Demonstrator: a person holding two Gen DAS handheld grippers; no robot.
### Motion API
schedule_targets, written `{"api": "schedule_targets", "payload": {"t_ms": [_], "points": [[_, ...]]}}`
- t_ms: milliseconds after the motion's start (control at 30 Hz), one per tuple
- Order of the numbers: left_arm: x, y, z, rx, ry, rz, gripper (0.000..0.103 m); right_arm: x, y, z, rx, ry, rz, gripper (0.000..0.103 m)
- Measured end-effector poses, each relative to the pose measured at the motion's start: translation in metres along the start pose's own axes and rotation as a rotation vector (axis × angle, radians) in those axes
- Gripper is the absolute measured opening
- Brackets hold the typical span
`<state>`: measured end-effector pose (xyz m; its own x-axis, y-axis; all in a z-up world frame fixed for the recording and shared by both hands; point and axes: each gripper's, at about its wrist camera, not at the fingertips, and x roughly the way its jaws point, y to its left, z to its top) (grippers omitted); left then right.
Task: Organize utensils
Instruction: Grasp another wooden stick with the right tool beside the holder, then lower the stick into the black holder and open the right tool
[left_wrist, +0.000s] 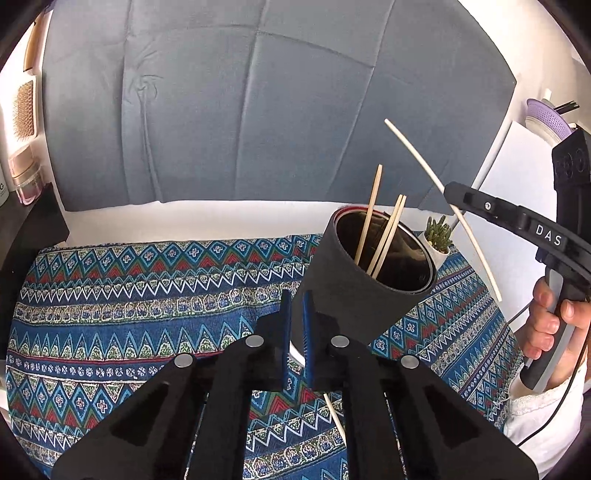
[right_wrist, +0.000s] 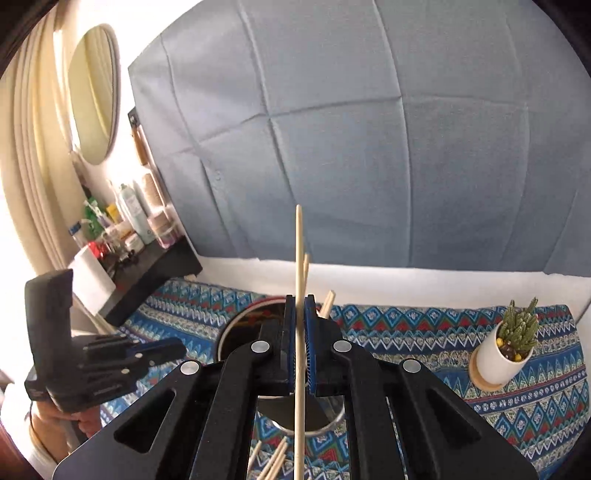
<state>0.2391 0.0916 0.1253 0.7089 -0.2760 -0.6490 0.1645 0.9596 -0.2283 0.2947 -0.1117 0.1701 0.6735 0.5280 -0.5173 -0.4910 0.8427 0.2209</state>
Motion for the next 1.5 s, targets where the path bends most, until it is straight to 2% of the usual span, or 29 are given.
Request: {"api": "schedule_targets", "payload": {"t_ms": [200, 333, 533, 833, 933, 967, 1033, 1067, 1133, 1200, 1300, 1400, 1500], "points": [[0.005, -0.017, 0.018, 0.023, -0.061, 0.027, 0.006, -0.002, -0.001, 0.009, 0.092, -0.273, 0.151, 0.005], [0.011, -0.029, 0.026, 0.059, -0.091, 0.038, 0.006, 0.014, -0.001, -0.001, 0.130, -0.437, 0.178, 0.005], [0.023, -0.034, 0.026, 0.094, -0.081, 0.052, 0.006, 0.046, -0.003, -0.020, 0.099, -0.428, 0.141, 0.005], [0.024, -0.023, 0.013, 0.069, -0.067, 0.086, 0.007, 0.028, -0.010, -0.040, 0.055, -0.385, 0.094, 0.008], [0.019, -0.020, 0.005, 0.045, -0.055, 0.085, 0.025, 0.015, -0.013, -0.043, 0.074, -0.374, 0.092, 0.009], [0.016, -0.018, 0.003, 0.036, -0.054, 0.090, 0.033, 0.011, -0.013, -0.044, 0.081, -0.367, 0.091, 0.009], [0.010, -0.016, -0.004, 0.025, -0.059, 0.103, 0.042, 0.001, -0.013, -0.046, 0.082, -0.364, 0.082, 0.010], [0.007, -0.015, -0.007, 0.020, -0.060, 0.110, 0.049, -0.004, -0.013, -0.047, 0.083, -0.360, 0.074, 0.014], [0.000, -0.015, -0.015, 0.013, -0.061, 0.117, 0.057, -0.016, -0.012, -0.051, 0.084, -0.350, 0.057, 0.033], [-0.006, -0.016, -0.023, 0.008, -0.059, 0.125, 0.071, -0.028, -0.010, -0.055, 0.081, -0.350, 0.046, 0.042], [-0.014, -0.018, -0.037, 0.006, -0.056, 0.133, 0.079, -0.043, -0.007, -0.062, 0.077, -0.324, 0.021, 0.057], [-0.016, -0.024, -0.050, 0.012, -0.033, 0.111, 0.087, -0.056, -0.005, -0.071, 0.080, -0.291, -0.005, 0.075], [-0.018, -0.031, -0.060, 0.029, -0.027, 0.106, 0.095, -0.067, -0.005, -0.082, 0.084, -0.252, -0.018, 0.085]]}}
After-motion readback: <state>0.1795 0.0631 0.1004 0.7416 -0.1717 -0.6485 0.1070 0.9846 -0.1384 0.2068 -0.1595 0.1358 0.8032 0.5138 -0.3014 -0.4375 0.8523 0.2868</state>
